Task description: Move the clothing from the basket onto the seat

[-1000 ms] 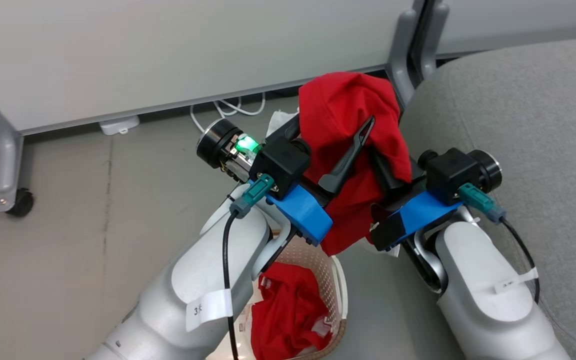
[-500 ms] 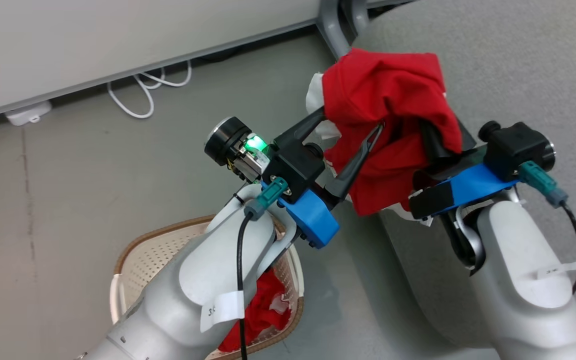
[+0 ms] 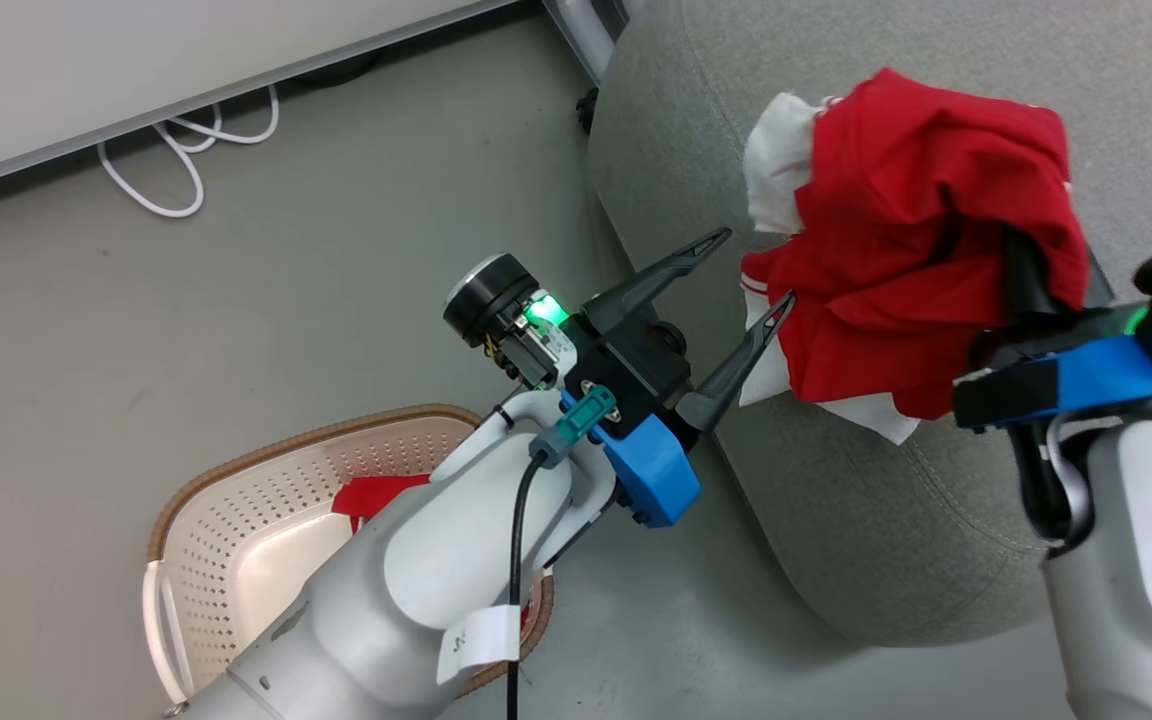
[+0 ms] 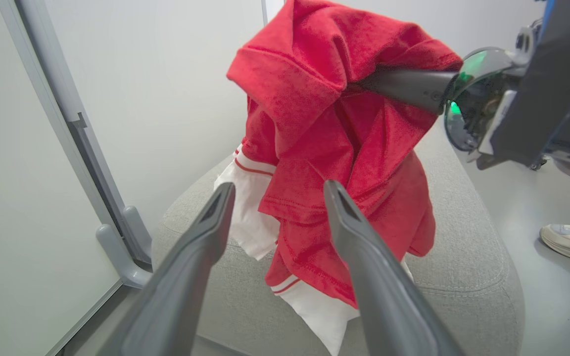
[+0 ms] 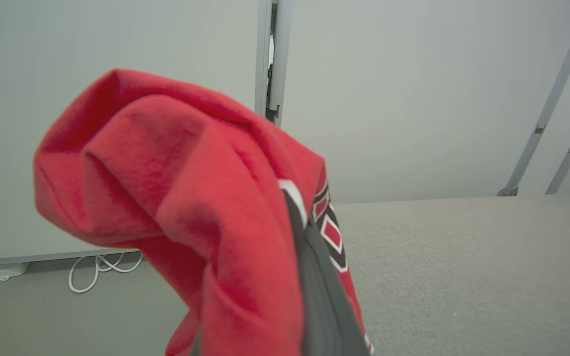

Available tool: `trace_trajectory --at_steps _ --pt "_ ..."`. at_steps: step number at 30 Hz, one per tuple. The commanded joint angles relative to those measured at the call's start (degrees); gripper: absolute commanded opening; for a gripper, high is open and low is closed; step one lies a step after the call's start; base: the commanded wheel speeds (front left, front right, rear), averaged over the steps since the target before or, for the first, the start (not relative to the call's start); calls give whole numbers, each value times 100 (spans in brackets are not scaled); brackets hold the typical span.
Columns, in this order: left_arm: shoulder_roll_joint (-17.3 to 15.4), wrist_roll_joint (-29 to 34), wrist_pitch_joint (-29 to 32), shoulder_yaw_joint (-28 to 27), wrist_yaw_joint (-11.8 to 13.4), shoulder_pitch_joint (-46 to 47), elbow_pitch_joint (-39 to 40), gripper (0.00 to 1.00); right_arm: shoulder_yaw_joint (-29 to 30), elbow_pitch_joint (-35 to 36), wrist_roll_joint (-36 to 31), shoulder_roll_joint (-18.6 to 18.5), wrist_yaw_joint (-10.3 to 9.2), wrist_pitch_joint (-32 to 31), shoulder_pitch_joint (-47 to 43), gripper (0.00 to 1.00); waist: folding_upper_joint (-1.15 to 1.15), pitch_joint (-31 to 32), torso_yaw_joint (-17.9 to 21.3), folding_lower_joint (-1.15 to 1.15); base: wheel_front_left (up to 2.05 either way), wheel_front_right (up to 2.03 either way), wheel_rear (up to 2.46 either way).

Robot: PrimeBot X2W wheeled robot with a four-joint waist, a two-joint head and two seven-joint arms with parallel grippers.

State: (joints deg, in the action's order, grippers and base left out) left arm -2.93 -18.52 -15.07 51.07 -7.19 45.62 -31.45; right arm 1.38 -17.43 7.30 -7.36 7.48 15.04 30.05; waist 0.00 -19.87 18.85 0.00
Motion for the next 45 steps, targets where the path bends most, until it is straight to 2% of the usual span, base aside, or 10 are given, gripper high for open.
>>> trace_trajectory --at_steps 1,13,26,32,37,45 --pt "-3 5 -16 61 -38 -40 -17 100 110 80 21 -40 3 23 -116 0 0 -39 56 0 0 0 0" --pt "0 -57 -16 408 -28 -39 3 100 851 446 31 9 3 22 -689 0 0 -156 214 0 0 0 0" --pt "-2 -62 -16 402 -30 32 91 100 915 578 8 105 3 22 -844 0 0 -200 199 0 0 0 0" --pt "-104 59 -16 286 -30 215 151 100 879 733 13 -10 2 23 -447 0 0 -487 224 0 0 0 0" --pt "-201 209 -16 242 -30 473 188 100 912 904 51 -282 2 23 280 0 0 -980 238 0 0 0 0" --pt "-425 519 -6 310 -31 1039 381 100 1734 1148 159 -977 2 22 1736 0 0 -2010 153 0 0 0 0"
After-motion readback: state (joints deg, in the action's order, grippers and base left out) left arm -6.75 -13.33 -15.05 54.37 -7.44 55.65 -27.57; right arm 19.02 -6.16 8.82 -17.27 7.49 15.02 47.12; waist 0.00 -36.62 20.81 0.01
